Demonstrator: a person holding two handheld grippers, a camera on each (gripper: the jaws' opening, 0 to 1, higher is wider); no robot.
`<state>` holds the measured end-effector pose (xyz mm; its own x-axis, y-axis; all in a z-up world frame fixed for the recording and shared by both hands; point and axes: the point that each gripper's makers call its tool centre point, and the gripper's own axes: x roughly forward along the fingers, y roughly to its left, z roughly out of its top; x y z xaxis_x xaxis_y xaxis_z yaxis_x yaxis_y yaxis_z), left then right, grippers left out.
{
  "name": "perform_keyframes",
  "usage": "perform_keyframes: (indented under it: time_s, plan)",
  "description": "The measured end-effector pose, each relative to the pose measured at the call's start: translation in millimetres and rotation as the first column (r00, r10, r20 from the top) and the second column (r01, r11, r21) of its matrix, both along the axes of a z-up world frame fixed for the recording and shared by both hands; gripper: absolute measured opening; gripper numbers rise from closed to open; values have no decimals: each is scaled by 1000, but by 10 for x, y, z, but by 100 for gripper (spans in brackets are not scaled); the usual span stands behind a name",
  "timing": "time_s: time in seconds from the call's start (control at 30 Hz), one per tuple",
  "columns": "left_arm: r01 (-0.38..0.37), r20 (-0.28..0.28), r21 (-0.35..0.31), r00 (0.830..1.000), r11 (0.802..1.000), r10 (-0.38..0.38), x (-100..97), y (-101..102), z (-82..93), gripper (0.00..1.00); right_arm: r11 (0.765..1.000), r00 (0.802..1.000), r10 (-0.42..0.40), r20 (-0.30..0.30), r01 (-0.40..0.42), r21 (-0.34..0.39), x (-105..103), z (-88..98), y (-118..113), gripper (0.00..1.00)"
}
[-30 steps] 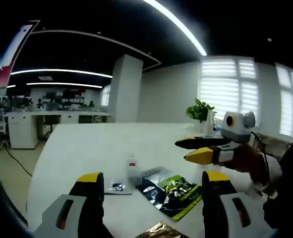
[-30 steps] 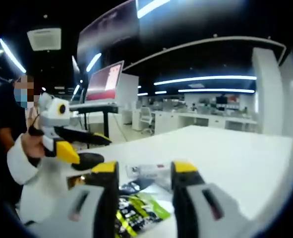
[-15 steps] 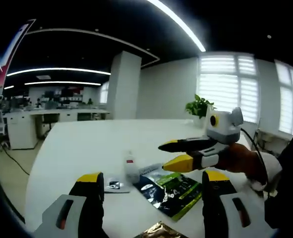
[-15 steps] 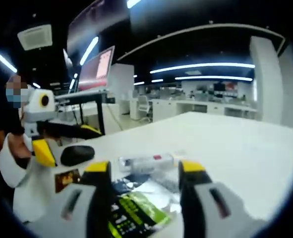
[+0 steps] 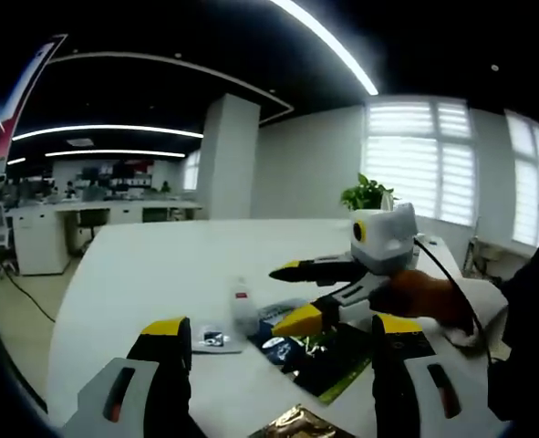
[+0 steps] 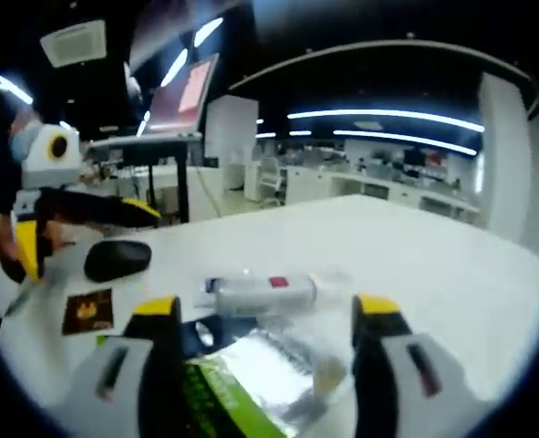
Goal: Arrange the skincare products in the storage area until every visible bottle or jar stands upright without overlapping.
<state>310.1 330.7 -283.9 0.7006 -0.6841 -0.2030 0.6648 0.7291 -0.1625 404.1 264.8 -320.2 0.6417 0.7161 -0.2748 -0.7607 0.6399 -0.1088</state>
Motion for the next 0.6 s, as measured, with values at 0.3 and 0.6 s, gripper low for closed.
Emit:
perform_keyframes:
  time_s: [0.3,0.6]
  plan:
    - [-6,-9,-1,1000,1000,6,16,42,-29,83,998,999,35,14,-35,-43,135,-53,61,93]
    - [-3,-17,3,1000,1000,3,35,36,-67,83,999,998,51,-23,-51,-18,336,-112,155,100]
